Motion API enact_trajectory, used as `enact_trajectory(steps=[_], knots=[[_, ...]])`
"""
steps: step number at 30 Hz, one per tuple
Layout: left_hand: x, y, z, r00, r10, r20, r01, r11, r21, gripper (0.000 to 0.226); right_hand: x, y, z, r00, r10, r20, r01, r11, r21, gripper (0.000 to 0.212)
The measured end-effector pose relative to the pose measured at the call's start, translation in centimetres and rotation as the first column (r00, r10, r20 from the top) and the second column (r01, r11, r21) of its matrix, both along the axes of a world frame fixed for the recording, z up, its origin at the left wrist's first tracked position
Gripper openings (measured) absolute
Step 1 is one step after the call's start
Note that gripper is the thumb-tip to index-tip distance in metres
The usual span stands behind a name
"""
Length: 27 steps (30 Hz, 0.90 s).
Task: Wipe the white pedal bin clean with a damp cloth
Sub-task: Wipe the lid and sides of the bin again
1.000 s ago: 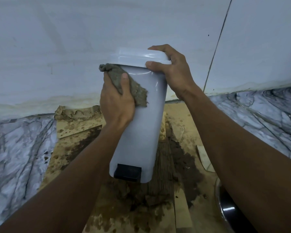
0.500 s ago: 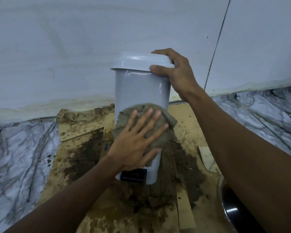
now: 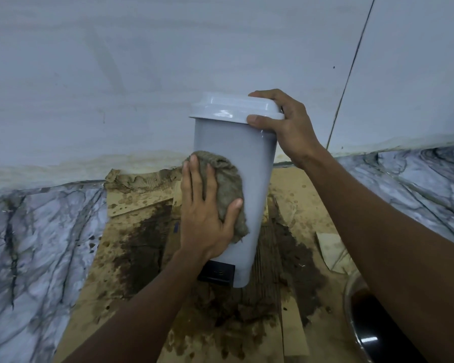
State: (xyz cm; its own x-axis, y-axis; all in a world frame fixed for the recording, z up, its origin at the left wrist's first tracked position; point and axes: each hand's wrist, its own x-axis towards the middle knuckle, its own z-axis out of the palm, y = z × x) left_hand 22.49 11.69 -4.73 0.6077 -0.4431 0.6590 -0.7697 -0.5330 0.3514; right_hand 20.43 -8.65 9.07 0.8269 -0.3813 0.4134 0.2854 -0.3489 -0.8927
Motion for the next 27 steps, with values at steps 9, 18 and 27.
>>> enact_trajectory(steps=[9,18,27], knots=[[-5.2,-0.6,0.2,0.990,0.129,-0.058,-0.122,0.987,0.103,0.086,-3.3,1.6,0.2,0.996,0.013,-0.089,-0.025,0.990,-0.141,0.049],[-12.1,0.9,-3.2,0.997,0.027,0.077,-0.044,0.973,0.227,0.065,-9.5,5.2,0.1,0.979,0.020,-0.204,-0.099,0.917,-0.386,0.064],[-22.5,3.0,-3.2,0.856,-0.073,-0.511,-0.038,0.978,-0.203,0.063,-16.6,8.5,-3.5,0.972,0.085,-0.221,-0.192,0.830,-0.524,0.072]])
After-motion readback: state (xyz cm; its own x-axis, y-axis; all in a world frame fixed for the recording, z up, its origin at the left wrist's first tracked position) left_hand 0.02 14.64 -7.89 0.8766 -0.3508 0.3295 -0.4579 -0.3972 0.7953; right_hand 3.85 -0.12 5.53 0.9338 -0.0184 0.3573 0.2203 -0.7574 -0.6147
